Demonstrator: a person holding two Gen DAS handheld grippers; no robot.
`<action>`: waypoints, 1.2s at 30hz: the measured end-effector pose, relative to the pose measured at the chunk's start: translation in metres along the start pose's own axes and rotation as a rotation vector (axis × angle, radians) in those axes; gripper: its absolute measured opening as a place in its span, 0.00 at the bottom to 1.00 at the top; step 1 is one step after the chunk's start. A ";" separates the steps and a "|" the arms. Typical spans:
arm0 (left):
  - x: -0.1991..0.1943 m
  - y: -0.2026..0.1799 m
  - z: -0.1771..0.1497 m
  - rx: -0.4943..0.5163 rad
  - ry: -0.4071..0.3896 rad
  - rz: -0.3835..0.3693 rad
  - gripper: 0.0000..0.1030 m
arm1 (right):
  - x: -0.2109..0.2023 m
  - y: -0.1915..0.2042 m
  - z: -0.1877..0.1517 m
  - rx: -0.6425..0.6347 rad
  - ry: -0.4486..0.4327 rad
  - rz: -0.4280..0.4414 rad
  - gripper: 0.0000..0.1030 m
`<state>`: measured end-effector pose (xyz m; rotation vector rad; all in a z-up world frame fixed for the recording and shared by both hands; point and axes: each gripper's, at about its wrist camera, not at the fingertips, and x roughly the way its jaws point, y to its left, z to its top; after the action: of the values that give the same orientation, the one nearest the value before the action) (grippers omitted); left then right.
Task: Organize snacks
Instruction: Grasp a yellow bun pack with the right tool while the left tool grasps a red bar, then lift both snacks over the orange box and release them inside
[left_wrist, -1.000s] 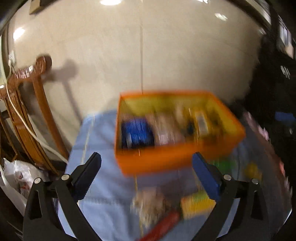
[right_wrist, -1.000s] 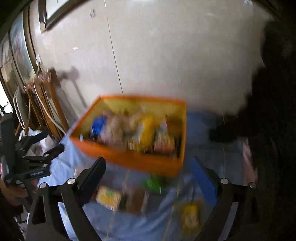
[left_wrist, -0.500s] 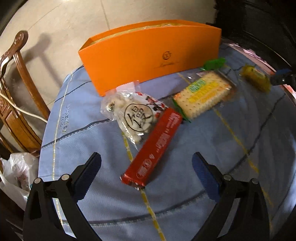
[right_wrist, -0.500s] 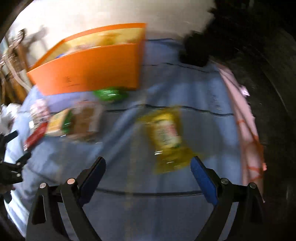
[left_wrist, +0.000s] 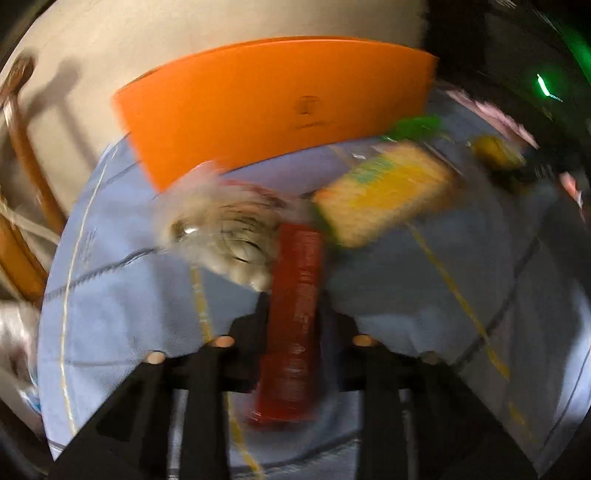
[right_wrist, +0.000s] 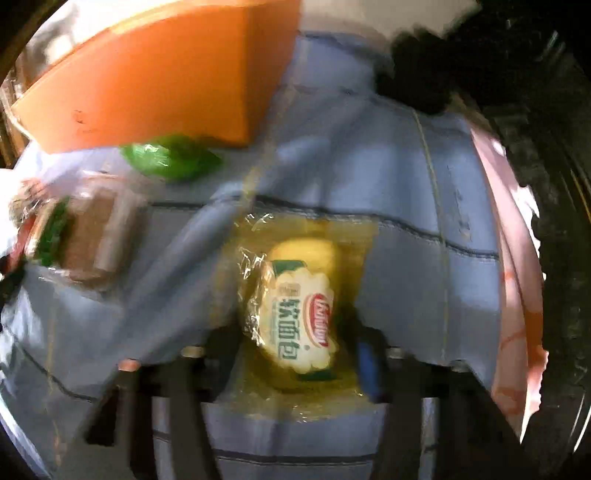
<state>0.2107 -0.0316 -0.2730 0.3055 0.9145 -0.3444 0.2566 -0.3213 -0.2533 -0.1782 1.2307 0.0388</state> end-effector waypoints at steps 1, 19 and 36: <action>-0.002 -0.001 -0.001 -0.016 0.000 -0.005 0.23 | -0.003 0.007 -0.001 -0.022 -0.006 -0.004 0.42; -0.094 0.023 -0.008 -0.173 -0.129 -0.101 0.22 | -0.112 0.045 -0.034 0.113 -0.188 0.234 0.42; -0.161 0.061 0.159 -0.186 -0.321 -0.025 0.23 | -0.236 0.050 0.081 0.050 -0.438 0.220 0.42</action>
<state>0.2588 -0.0137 -0.0443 0.0644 0.6290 -0.3179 0.2467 -0.2433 -0.0117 0.0121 0.8080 0.2266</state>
